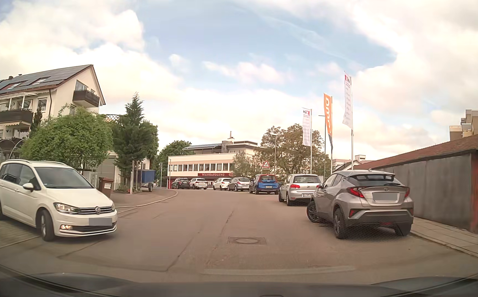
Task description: Follow the waypoints while adhering to traffic rules and regulations
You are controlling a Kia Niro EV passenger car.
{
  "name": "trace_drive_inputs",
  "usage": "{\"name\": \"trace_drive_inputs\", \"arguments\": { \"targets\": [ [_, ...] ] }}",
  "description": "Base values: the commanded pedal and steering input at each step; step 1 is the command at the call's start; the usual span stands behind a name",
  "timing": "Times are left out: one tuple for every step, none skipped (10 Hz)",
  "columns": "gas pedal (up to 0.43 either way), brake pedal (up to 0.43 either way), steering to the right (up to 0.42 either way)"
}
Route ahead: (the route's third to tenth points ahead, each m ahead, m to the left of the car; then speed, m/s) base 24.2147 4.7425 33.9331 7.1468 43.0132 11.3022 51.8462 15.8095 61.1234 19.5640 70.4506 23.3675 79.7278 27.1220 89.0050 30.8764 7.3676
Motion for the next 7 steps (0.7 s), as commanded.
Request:
{"name": "trace_drive_inputs", "arguments": {
  "targets": [
    [0.098, 0.0, 0.005],
    [0.098, 0.0, 0.004],
    [0.098, 0.0, 0.002],
    [0.098, 0.0, 0.002],
    [0.098, 0.0, 0.002],
    [0.098, 0.0, 0.001],
    [0.11, 0.0, -0.004]
  ]
}}
